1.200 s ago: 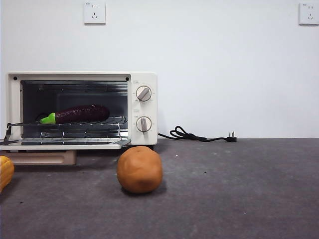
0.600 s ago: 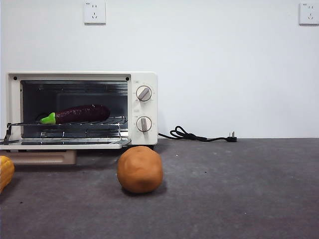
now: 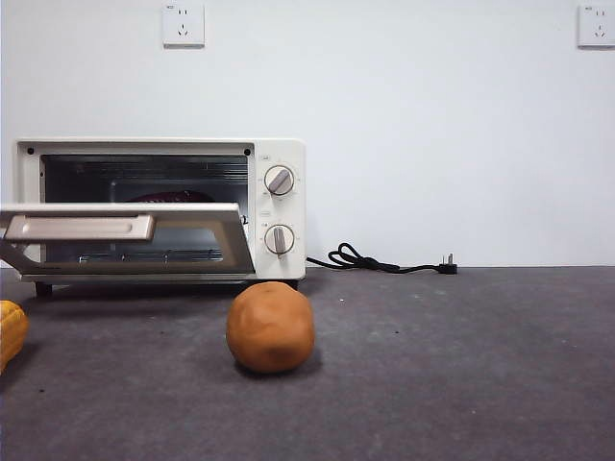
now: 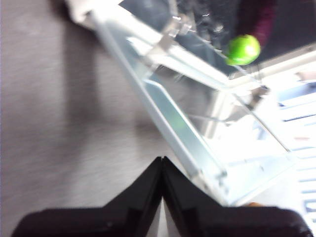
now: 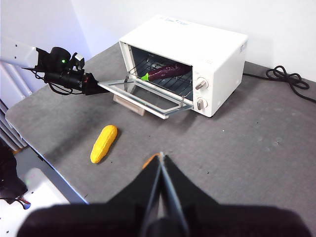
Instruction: Take the eggplant from the table,put the eggplant in the oven
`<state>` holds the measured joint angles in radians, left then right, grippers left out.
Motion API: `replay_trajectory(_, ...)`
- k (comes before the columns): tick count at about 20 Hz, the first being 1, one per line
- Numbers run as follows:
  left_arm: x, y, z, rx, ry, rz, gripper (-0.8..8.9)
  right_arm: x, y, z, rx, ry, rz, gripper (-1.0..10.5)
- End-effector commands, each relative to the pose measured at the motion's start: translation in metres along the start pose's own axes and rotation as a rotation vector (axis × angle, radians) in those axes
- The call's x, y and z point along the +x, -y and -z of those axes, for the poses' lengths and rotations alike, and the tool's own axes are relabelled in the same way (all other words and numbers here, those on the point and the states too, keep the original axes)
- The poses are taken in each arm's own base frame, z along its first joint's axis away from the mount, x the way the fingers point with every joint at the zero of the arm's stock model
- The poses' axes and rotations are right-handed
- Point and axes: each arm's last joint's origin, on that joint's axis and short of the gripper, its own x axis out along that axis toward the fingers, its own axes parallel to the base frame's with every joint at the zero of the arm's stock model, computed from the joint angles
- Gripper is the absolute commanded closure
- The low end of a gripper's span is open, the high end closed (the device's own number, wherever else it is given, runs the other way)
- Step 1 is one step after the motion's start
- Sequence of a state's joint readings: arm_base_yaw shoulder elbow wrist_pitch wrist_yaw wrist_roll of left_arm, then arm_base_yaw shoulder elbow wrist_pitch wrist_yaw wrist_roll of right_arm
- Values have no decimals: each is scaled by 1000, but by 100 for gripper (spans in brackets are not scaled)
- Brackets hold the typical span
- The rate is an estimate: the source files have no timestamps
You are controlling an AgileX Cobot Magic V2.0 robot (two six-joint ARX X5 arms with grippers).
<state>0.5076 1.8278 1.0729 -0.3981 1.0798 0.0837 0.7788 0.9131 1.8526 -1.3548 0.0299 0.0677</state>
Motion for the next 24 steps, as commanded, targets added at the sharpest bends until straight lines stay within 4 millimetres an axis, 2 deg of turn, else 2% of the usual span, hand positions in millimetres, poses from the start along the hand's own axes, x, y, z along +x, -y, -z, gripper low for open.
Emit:
replay_trajectory(1, 5, 1, -1, -10, 7, 71, 820, 1, 0, 3, 7, -26, 6, 958)
replay_trajectory(5, 9, 6, -11, 13, 45, 123, 819, 1, 0, 3, 7, -27, 6, 958)
replay_trajectory(9, 16, 17, -30, 84, 86, 141, 819, 1, 0, 3, 9, -27, 6, 958)
replay_trajectory(16, 25, 62, -78, 284, 139, 131, 819, 1, 0, 3, 35, -27, 7, 958)
replay_trajectory(24, 32, 78, -86, 298, 114, 128, 819, 1, 0, 3, 44, -27, 6, 958)
